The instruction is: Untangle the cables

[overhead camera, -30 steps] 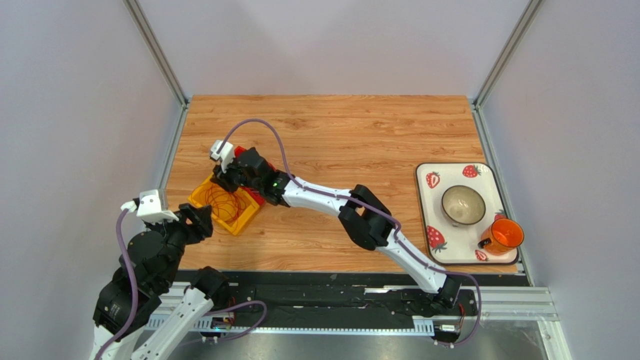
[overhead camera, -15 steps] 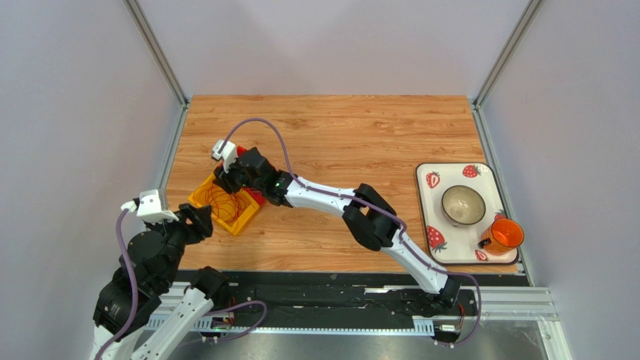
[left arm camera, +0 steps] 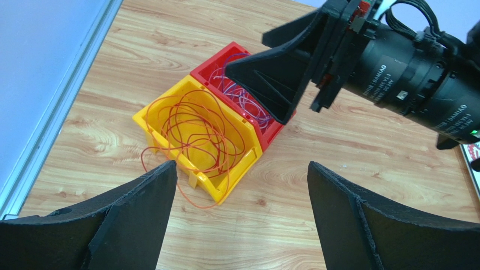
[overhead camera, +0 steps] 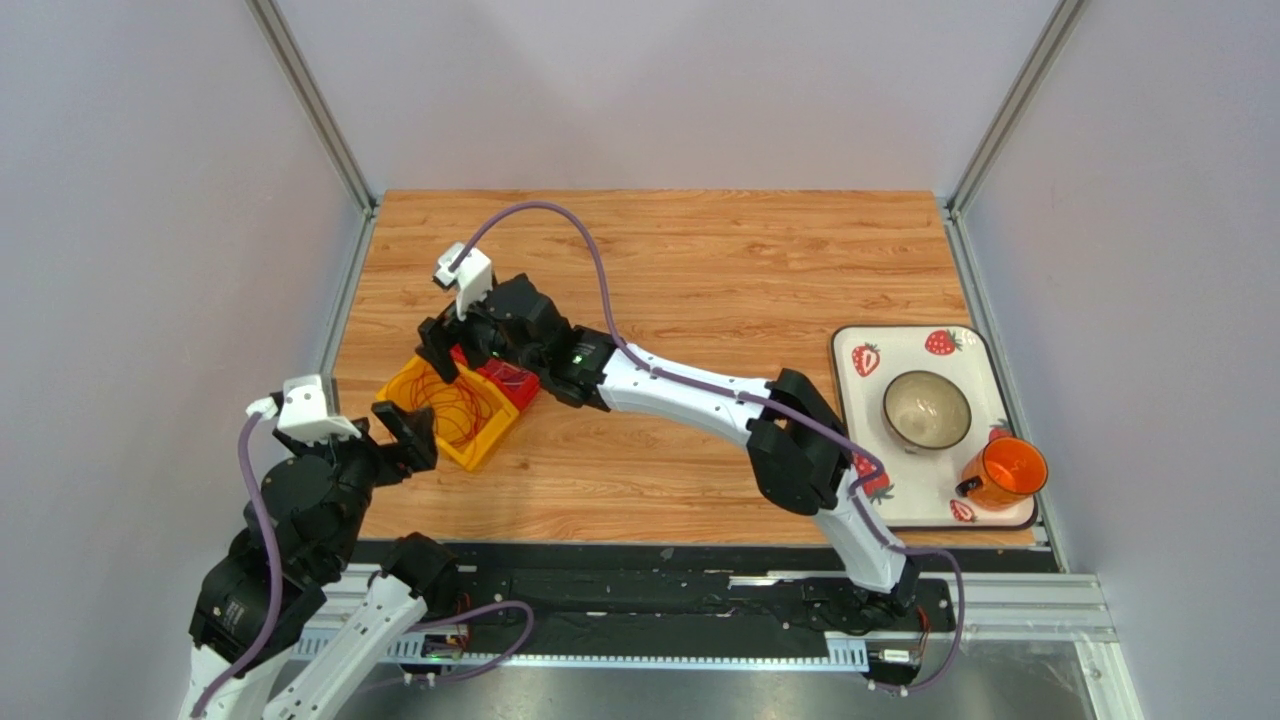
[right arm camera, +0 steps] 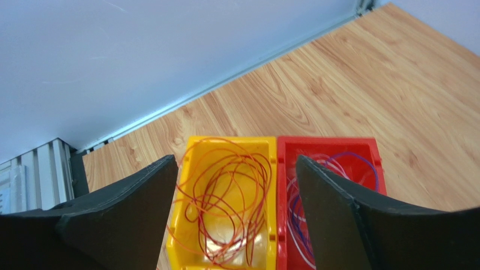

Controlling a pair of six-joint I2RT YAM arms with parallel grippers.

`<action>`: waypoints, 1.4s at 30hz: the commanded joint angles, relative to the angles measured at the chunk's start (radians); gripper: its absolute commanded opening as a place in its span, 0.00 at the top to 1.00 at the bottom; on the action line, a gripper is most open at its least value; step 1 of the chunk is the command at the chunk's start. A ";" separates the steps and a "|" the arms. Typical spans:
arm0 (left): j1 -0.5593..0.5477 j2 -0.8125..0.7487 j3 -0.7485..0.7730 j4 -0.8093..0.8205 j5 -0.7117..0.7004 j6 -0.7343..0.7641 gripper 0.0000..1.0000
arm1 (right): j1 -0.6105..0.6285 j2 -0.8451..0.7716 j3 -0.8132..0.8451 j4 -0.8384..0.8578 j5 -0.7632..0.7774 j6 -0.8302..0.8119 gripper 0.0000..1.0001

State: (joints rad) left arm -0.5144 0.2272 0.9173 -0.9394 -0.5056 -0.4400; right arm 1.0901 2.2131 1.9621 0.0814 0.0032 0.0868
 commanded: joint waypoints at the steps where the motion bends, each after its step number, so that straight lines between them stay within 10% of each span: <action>1: 0.007 0.021 0.017 0.019 0.006 0.009 0.06 | 0.001 -0.120 -0.060 -0.149 0.119 0.051 0.16; 28: 0.008 0.055 0.015 0.036 0.059 0.030 0.09 | -0.006 -0.970 -1.014 -0.337 0.802 0.254 0.10; 42: 0.008 0.112 0.015 0.044 0.096 0.044 0.09 | -0.006 -1.245 -1.370 -0.404 0.888 0.481 0.06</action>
State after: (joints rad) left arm -0.5137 0.3218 0.9173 -0.9298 -0.4202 -0.4156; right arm 1.0851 1.0138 0.6628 -0.3424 0.8349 0.4820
